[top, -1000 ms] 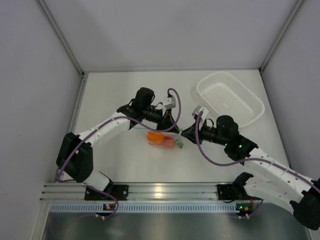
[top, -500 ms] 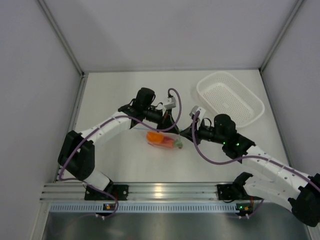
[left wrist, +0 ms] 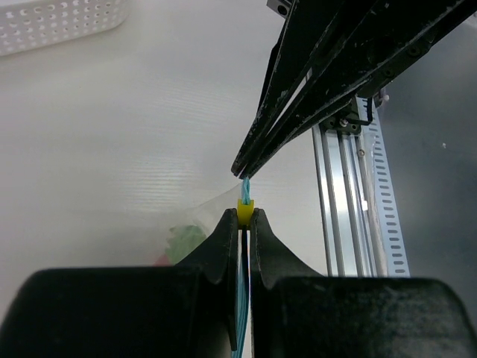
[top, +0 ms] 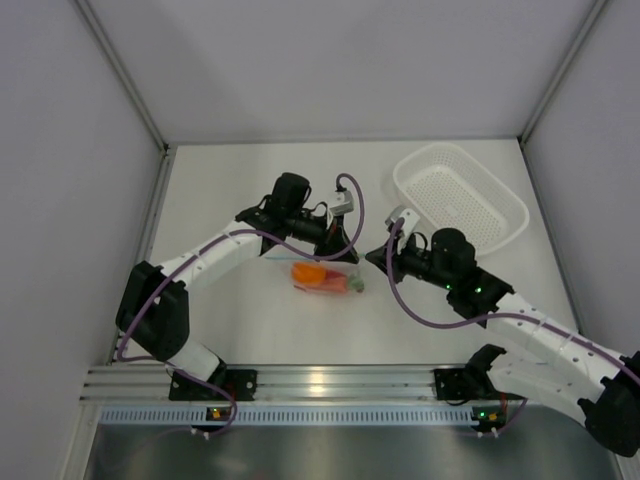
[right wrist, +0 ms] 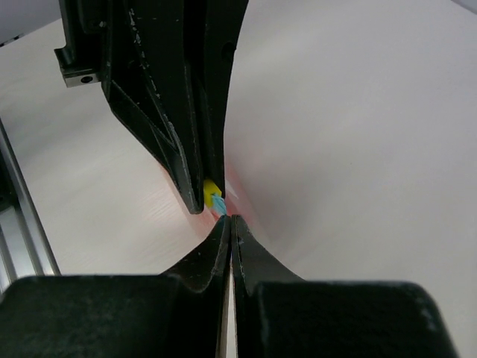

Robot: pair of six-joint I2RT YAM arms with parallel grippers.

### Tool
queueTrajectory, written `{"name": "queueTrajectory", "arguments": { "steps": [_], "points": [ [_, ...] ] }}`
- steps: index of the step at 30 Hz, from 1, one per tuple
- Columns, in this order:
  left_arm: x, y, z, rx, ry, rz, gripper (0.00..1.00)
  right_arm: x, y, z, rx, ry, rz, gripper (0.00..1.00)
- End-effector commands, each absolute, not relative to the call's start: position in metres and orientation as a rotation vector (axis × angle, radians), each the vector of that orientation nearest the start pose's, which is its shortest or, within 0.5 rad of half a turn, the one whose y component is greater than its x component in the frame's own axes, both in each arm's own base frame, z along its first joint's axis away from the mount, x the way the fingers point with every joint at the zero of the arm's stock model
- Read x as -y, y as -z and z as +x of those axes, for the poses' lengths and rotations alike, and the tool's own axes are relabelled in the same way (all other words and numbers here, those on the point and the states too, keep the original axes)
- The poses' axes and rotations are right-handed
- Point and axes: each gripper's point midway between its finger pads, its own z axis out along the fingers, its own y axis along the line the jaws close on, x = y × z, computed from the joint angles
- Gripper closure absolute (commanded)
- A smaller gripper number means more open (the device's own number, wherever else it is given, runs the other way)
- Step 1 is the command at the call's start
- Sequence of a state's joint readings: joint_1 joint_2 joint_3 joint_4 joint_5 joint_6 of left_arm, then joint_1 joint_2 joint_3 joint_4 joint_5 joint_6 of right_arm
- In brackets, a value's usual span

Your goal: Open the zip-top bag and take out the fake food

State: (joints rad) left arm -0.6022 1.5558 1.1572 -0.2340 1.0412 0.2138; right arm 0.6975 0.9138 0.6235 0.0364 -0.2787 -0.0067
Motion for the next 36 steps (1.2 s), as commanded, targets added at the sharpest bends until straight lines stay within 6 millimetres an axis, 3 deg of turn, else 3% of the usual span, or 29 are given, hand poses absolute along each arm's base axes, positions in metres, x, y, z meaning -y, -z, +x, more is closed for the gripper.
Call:
{"name": "queueTrajectory", "arguments": {
  "steps": [1, 5, 7, 8, 12, 21, 26, 28, 31, 36],
  "points": [
    [0.338, -0.215, 0.228, -1.609, 1.346, 1.392, 1.0, -0.25, -0.246, 0.24, -1.593, -0.715, -0.733, 1.0],
    [0.339, -0.218, 0.225, -1.592, 1.372, 1.4, 1.0, -0.26, -0.251, 0.232, -1.545, -0.787, -0.777, 0.98],
    [0.34, -0.221, 0.227, -1.594, 1.363, 1.393, 1.0, -0.266, -0.247, 0.224, -1.56, -0.817, -0.845, 0.79],
    [0.34, -0.222, 0.229, -1.602, 1.354, 1.385, 1.0, -0.265, -0.242, 0.227, -1.566, -0.785, -0.878, 0.64],
    [0.338, -0.23, 0.227, -1.576, 1.337, 1.387, 1.0, -0.258, -0.229, 0.223, -1.585, -0.758, -0.893, 0.45],
    [0.337, -0.235, 0.23, -1.577, 1.308, 1.374, 1.0, -0.258, -0.228, 0.206, -1.517, -0.84, -0.885, 0.41],
    [0.338, -0.244, 0.222, -1.531, 1.349, 1.396, 1.0, -0.268, -0.216, 0.209, -1.556, -0.894, -0.88, 0.29],
    [0.338, -0.248, 0.22, -1.518, 1.362, 1.4, 1.0, -0.274, -0.211, 0.212, -1.565, -0.915, -0.865, 0.19],
    [0.338, -0.251, 0.217, -1.498, 1.382, 1.409, 1.0, -0.283, -0.211, 0.215, -1.55, -0.96, -0.853, 0.19],
    [0.337, -0.254, 0.212, -1.478, 1.405, 1.419, 1.0, -0.297, -0.215, 0.218, -1.517, -0.98, -0.862, 0.28]
  ]
}}
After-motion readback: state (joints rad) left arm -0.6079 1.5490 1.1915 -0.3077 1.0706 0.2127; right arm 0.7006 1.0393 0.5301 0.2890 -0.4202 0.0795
